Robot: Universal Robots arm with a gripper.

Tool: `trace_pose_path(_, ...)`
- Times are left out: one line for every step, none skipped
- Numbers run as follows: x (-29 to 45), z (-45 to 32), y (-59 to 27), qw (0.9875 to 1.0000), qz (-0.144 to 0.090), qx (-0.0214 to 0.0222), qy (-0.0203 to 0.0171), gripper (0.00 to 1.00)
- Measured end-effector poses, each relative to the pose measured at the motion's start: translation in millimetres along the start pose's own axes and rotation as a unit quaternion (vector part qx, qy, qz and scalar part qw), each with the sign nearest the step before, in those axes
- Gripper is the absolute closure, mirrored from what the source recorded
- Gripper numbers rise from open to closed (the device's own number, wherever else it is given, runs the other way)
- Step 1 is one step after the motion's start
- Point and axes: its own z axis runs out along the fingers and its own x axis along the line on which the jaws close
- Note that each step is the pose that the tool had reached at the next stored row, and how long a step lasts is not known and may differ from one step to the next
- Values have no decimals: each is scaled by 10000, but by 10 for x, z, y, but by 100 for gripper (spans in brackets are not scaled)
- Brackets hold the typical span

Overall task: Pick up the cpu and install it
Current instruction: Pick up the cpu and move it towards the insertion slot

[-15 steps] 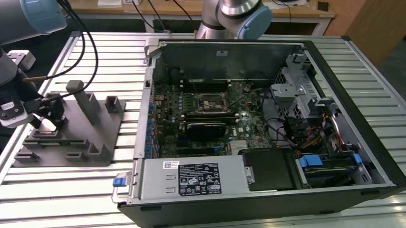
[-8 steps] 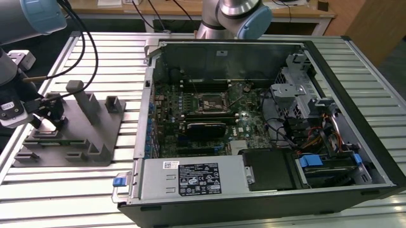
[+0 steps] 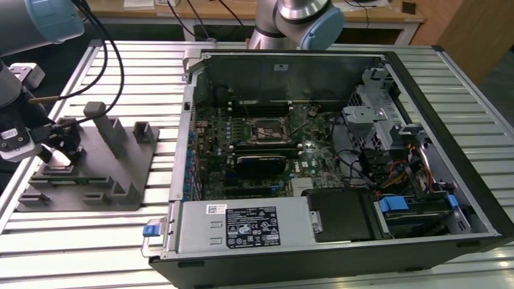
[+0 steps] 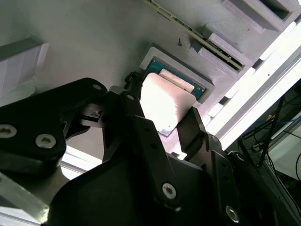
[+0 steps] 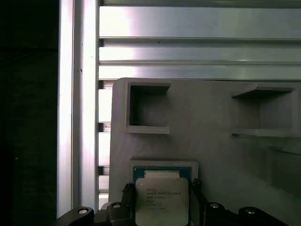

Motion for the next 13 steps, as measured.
trace_pose_path(0,-18,0,10000,0,1,1,46)
trace_pose_path(-1,-39,1,10000,0,1,1,46)
trace_pose_path(-2,-63,2,10000,0,1,1,46)
trace_pose_path(-2,-86,3,10000,0,1,1,46)
trace_pose_path(-3,-109,4,10000,0,0,1,46)
trace_pose_path(-4,-132,5,10000,0,-1,1,46)
trace_pose_path(-5,-152,6,10000,0,-1,1,46)
trace_pose_path(-5,-170,7,10000,0,-1,1,46)
trace_pose_path(-5,-190,7,10000,0,-1,1,46)
trace_pose_path(-6,-208,8,10000,0,-1,1,46)
trace_pose_path(-6,-228,9,10000,0,-1,1,46)
trace_pose_path(-7,-244,10,10000,0,-1,1,46)
trace_pose_path(-7,-260,10,10000,0,-1,1,46)
